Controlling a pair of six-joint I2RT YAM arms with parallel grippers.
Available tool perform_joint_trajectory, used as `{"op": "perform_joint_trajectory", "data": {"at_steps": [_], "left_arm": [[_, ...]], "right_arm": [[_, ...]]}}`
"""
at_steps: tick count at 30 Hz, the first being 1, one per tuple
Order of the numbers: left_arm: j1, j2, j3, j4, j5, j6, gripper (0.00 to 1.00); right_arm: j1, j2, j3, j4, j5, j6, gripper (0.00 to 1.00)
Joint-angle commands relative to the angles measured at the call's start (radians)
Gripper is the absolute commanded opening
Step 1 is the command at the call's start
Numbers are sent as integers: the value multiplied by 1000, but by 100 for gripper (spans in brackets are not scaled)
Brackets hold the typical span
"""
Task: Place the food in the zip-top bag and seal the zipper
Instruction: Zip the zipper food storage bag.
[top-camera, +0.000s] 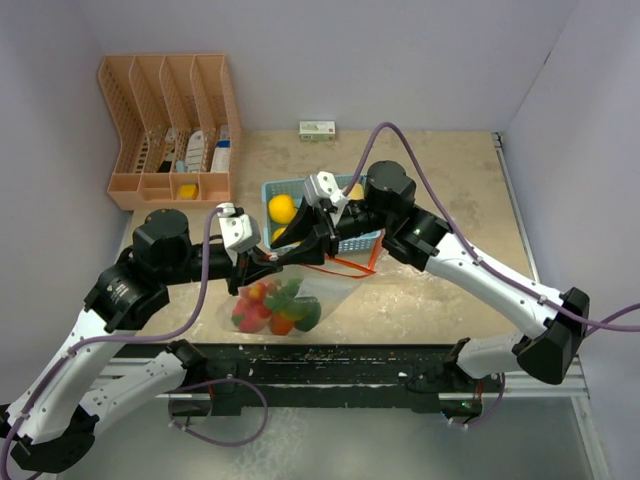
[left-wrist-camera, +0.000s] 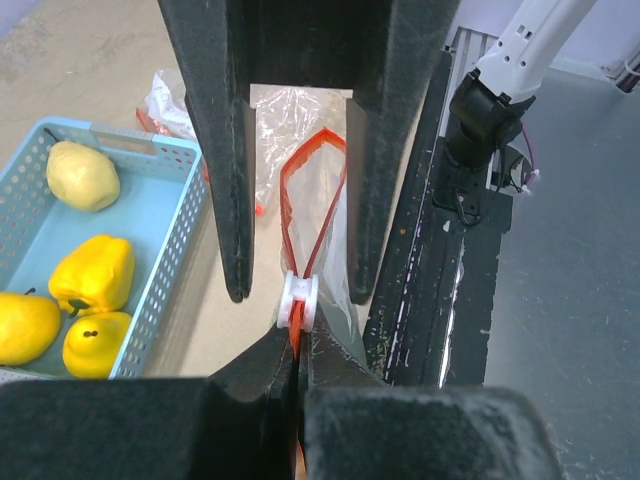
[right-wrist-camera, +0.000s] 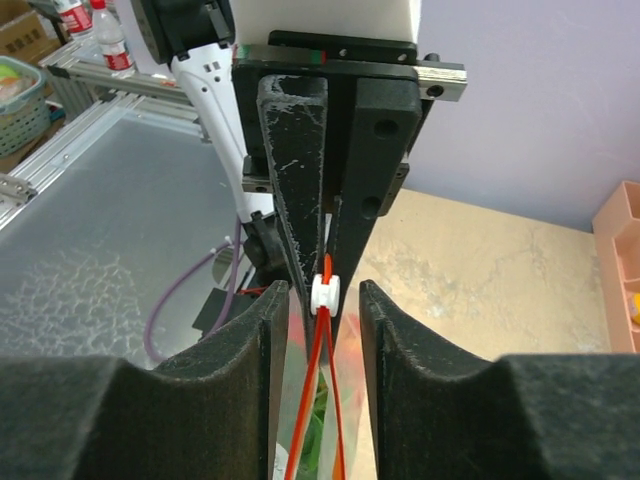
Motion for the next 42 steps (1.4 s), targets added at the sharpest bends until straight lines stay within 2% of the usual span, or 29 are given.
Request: {"op": "perform_joint_trajectory", "data": {"at_steps": [1, 6, 18, 38, 42], "left_arm": [[2, -12, 18, 69, 6, -9, 0], [1, -10, 22, 71, 3, -10, 0], [2, -24, 20, 71, -18, -14, 0], [2, -94, 94, 19, -124, 15, 0], [2, -98, 127, -14, -179, 29, 0]], "right_arm": [[21, 10, 29, 39, -26, 9, 38], [31, 18, 42, 10, -8, -2, 35], [28, 8, 38, -29, 9, 17, 8], [-35, -21, -51, -199, 81, -87, 7], [-55, -16, -61, -287, 99, -146, 7]]}}
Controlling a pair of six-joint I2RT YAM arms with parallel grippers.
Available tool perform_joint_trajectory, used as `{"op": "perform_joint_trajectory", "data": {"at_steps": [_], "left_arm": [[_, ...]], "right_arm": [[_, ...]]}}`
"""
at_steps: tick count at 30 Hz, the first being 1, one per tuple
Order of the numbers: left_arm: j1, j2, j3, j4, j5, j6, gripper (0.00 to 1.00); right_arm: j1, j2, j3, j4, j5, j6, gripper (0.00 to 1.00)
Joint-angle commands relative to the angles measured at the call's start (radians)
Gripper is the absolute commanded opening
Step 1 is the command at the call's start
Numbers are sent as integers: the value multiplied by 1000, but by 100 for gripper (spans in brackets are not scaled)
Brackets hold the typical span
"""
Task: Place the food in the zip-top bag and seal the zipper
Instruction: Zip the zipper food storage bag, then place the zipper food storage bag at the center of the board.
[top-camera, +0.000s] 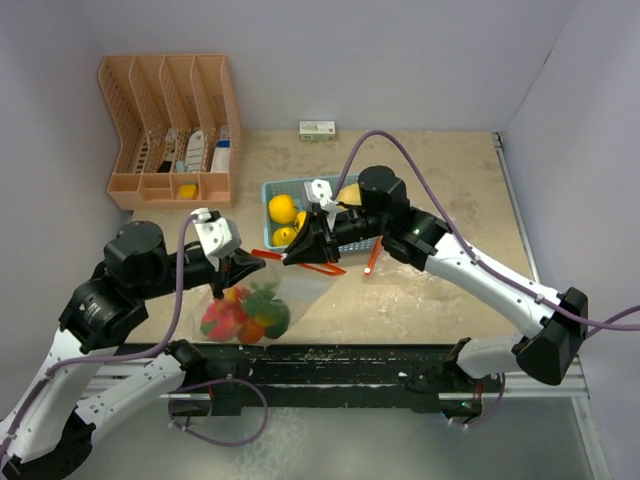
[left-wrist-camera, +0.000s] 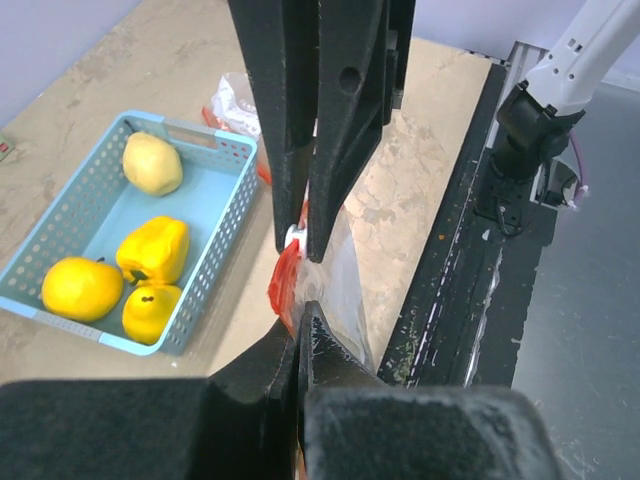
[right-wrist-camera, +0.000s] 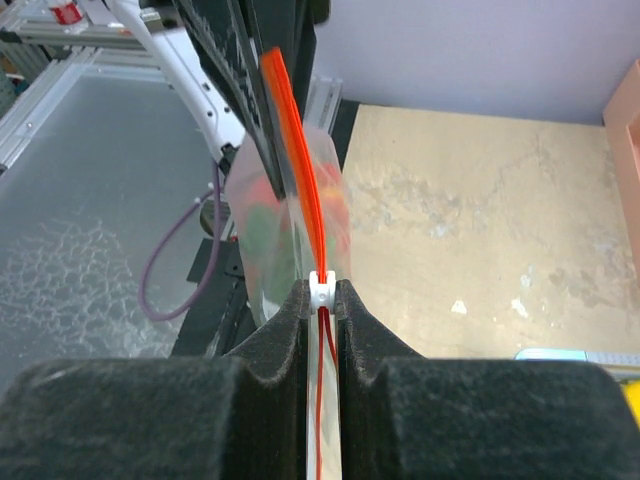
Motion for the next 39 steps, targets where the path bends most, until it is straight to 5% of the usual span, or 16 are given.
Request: {"op": "perform_joint_trajectory", "data": {"at_steps": [1, 19, 26, 27, 29, 33, 39], "left_arm": [[1, -24, 97, 43, -73, 27, 0], [1, -93, 193, -38, -302, 76, 0], [1, -101, 197, -56, -334, 84, 0], [2, -100, 193, -54, -338, 81, 0], [1, -95, 174, -35, -354, 72, 0], [2, -69, 116, 29, -500, 20, 0], [1, -45, 70, 137, -833, -65, 0]], "right_arm": [[-34, -20, -29, -127, 24, -81, 7], [-152, -103, -204, -147, 76, -120, 6], [-153, -93, -210, -139, 253, -76, 4], [-154, -94, -206, -130, 295, -59, 13], [-153, -108, -192, -94, 396, 19, 51], [-155, -149, -139, -49, 637, 178, 97], [-162, -136, -59, -197, 1196, 376, 100]]}}
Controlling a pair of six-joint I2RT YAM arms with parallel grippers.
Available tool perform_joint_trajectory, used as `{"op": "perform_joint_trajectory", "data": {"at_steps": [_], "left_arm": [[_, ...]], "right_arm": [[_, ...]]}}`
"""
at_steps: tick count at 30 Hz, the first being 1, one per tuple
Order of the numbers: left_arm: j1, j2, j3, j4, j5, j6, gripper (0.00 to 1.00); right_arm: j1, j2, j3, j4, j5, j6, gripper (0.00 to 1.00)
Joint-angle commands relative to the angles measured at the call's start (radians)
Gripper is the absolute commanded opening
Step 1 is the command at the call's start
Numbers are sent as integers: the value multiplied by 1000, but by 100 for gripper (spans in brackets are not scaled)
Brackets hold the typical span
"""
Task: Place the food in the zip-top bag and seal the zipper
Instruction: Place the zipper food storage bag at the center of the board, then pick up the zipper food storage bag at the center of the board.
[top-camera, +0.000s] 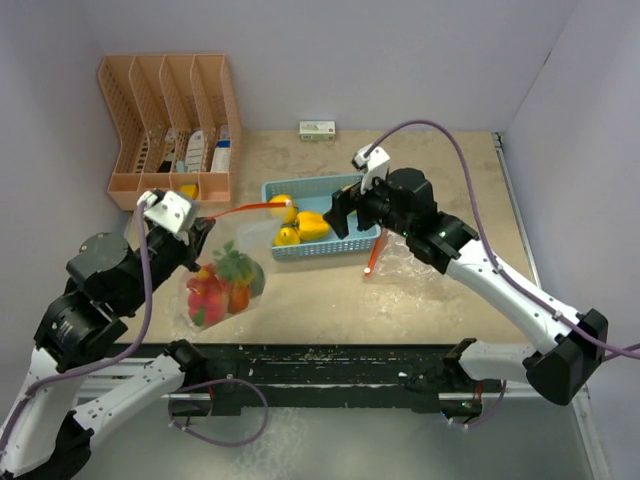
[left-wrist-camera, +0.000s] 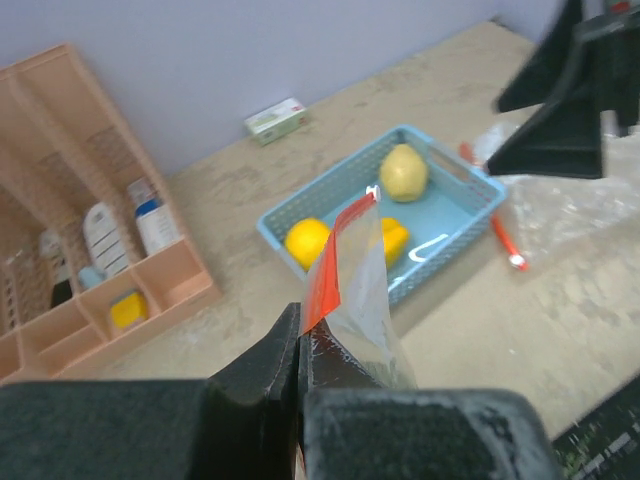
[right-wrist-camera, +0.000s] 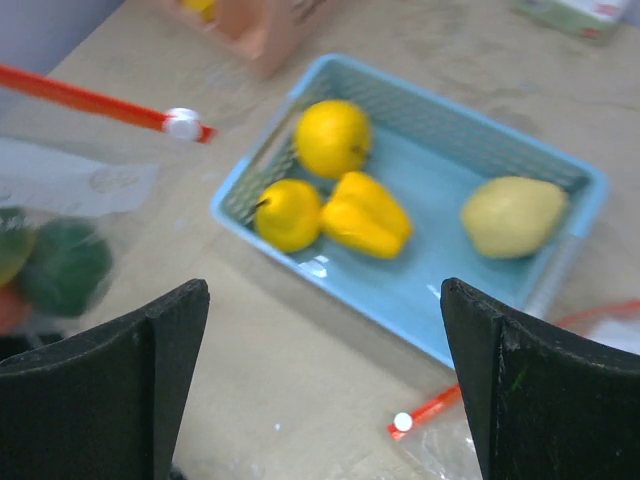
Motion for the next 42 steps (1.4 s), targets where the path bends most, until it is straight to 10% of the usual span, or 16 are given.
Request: {"op": "perform_joint_trajectory", "data": {"at_steps": [1, 7, 13, 14, 29, 33, 37, 42], "left_arm": [[1, 18, -32, 172, -351, -84, 0], [1, -5, -140, 295, -720, -140, 8], [1, 66, -188, 272, -715, -202, 97], [1, 76, -187, 264, -687, -211, 100], [1, 18, -184, 239, -432, -217, 99], [2, 22, -184, 212, -398, -213, 99], [1, 27, -185, 200, -364, -208, 99], [1, 47, -174, 208, -284, -210, 99]], "right_arm": [[-17, -2, 102, -114, 530, 217, 100], [-102, 80, 104, -287, 641, 379, 100], [-156, 102, 18, -302, 644, 469, 95], [-163, 107, 3, -297, 644, 476, 95], [-261, 429, -86, -101, 534, 533, 80], [-281, 484, -95, -83, 560, 561, 60], [-295, 440, -118, -102, 595, 586, 4], [-296, 210, -116, -189, 624, 537, 0]]}}
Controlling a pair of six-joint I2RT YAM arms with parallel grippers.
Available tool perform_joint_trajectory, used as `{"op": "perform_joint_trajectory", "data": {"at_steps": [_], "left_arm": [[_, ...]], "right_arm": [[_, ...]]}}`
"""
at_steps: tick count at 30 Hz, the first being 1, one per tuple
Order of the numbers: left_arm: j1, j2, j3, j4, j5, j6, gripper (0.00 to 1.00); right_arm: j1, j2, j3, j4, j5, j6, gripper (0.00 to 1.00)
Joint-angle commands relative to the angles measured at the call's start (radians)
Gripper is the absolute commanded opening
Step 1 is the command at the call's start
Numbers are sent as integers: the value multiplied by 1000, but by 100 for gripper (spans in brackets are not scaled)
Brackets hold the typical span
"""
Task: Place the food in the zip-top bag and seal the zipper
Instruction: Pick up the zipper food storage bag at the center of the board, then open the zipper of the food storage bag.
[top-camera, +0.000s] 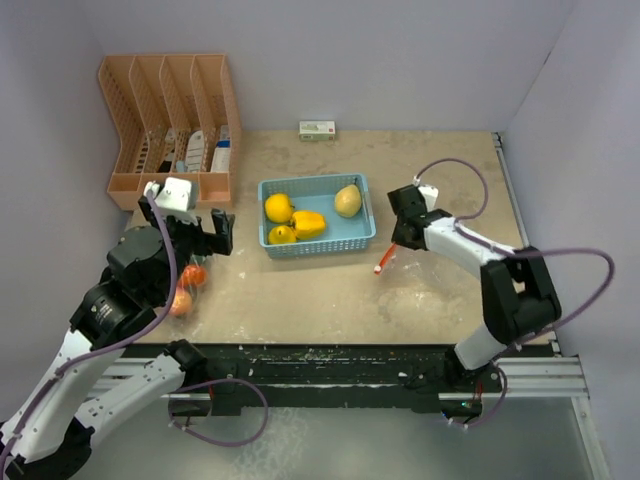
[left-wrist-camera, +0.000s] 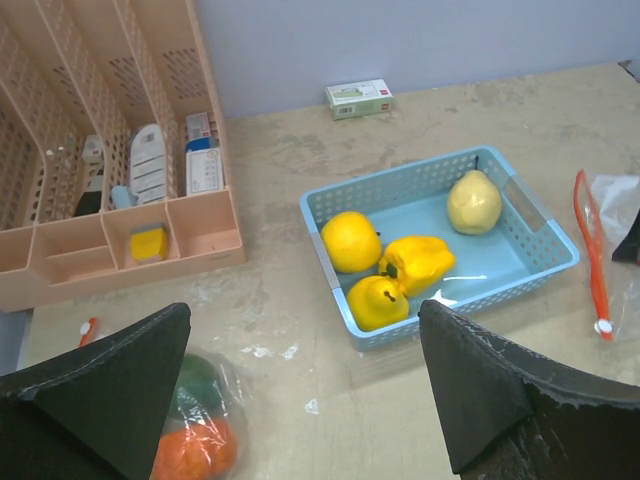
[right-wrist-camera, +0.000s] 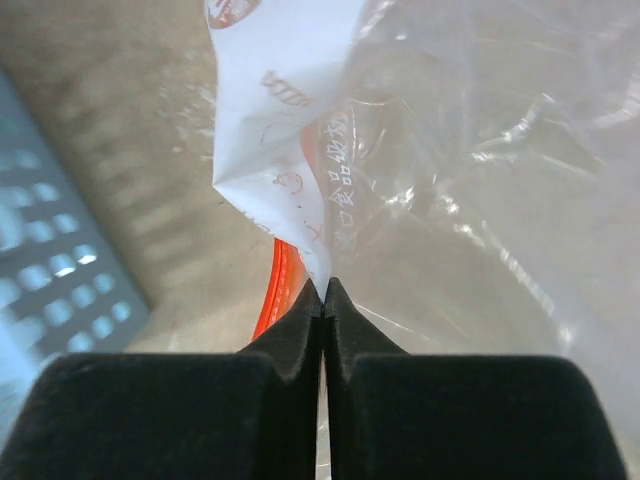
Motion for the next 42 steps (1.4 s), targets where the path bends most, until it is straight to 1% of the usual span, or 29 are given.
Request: {"op": "perform_joint_trajectory", "data": {"at_steps": [1, 2, 4, 6, 7, 8, 11, 13, 14, 15, 17, 22, 25, 26, 31, 36, 42], "left_arm": [[2, 22, 16, 32, 109, -13, 99], [1, 29, 17, 42, 136, -24, 99], [2, 40, 7, 83, 201, -51, 99], [1, 52, -13, 165, 291, -77, 99], [2, 60, -23, 201, 348, -93, 99], [1, 70, -30, 234, 389, -108, 99], [4, 112, -43, 343, 492, -166, 99], [3, 147, -46, 409, 542, -211, 99], [3, 165, -45, 437, 557, -234, 99], [3, 181, -42, 460, 573, -257, 100], [3, 215, -36, 498, 613, -303, 97], [3, 265, -67, 610, 685, -397, 88], [3, 278, -104, 687, 706, -443, 86], [3, 285, -112, 712, 715, -452, 84], [3, 317, -126, 755, 794, -462, 65], [3, 304, -149, 762, 819, -472, 54], [3, 245, -202, 804, 874, -496, 51]], "right_arm": [[-4, -239, 69, -57, 49, -54, 0], [-4, -285, 91, -45, 4, -98, 0], [-3, -365, 124, -25, -134, -164, 0], [-4, -437, 138, 21, -312, -219, 0], [-3, -465, 140, 49, -394, -229, 0], [-3, -491, 137, 74, -527, -243, 0], [-2, -559, 101, 201, -820, -270, 0], [3, -610, 57, 293, -961, -271, 0], [10, -632, 42, 328, -999, -267, 0], [17, -650, 36, 355, -1022, -264, 0], [30, -665, 36, 369, -1031, -264, 0], [100, -637, 40, 377, -1018, -268, 0], [136, -618, 36, 445, -1035, -220, 0], [144, -612, 36, 470, -1043, -202, 0], [150, -593, -12, 590, -1076, -107, 0], [150, -583, -13, 625, -1082, -47, 0], [150, -572, -4, 680, -1062, 22, 0]]}}
